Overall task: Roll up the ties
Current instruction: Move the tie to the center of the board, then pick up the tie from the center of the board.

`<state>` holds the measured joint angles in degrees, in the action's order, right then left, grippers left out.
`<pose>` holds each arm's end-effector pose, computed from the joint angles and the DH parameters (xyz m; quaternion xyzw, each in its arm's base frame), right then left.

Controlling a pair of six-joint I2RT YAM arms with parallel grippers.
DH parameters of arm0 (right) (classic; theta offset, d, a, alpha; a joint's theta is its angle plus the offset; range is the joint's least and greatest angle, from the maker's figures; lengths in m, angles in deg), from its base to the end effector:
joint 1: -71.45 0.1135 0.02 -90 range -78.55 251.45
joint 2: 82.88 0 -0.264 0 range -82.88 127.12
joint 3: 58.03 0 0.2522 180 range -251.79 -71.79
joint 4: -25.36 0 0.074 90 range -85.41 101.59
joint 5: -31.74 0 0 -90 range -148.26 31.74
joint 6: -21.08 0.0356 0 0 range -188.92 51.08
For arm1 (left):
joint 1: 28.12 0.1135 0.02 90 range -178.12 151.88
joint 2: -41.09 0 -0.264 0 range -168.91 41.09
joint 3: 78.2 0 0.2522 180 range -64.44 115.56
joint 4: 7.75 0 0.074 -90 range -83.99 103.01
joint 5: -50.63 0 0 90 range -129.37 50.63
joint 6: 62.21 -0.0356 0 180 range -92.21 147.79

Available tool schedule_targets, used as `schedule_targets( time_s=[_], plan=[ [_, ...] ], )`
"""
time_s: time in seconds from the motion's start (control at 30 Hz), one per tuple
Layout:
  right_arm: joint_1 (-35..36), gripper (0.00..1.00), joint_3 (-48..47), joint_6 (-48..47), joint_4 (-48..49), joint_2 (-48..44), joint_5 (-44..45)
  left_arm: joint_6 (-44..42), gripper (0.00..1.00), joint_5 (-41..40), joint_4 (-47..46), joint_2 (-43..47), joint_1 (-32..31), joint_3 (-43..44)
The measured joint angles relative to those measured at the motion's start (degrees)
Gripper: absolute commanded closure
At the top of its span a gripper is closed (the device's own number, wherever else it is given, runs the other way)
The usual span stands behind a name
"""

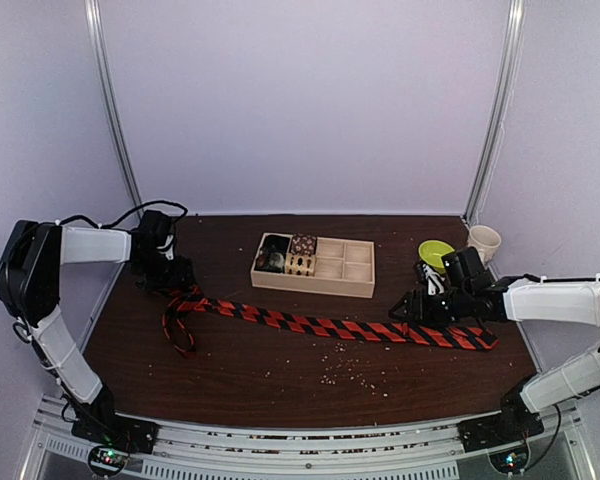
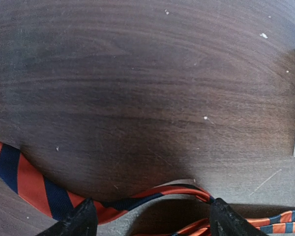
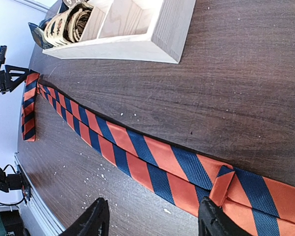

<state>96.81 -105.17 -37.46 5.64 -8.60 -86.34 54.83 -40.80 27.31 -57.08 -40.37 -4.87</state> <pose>0.2142 0.1201 0.1757 -0.0411 0.9057 0.3681 0.2064 0.3338 -0.0716 0.1741 -0.1275 0.9572 -0.0759 0.2486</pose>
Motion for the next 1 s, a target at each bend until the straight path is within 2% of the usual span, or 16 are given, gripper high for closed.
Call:
schedule_targets(
  time_s=[0.63,0.77,1.0],
  plan=[
    [0.42,0.39,0.81,1.66,2.40,0.11,-0.63,19.63,0.06,-9.73,-3.76,1.25,-0.02,-5.81],
    [0.70,0.39,1.09,1.84,2.99,0.35,-0.66,23.39,0.07,-12.52,-2.73,4.61,-0.02,-7.54],
    [1.03,0.39,1.09,1.95,3.26,1.29,-0.72,31.98,0.09,-16.41,-2.80,15.58,-0.09,-12.31]
  ],
)
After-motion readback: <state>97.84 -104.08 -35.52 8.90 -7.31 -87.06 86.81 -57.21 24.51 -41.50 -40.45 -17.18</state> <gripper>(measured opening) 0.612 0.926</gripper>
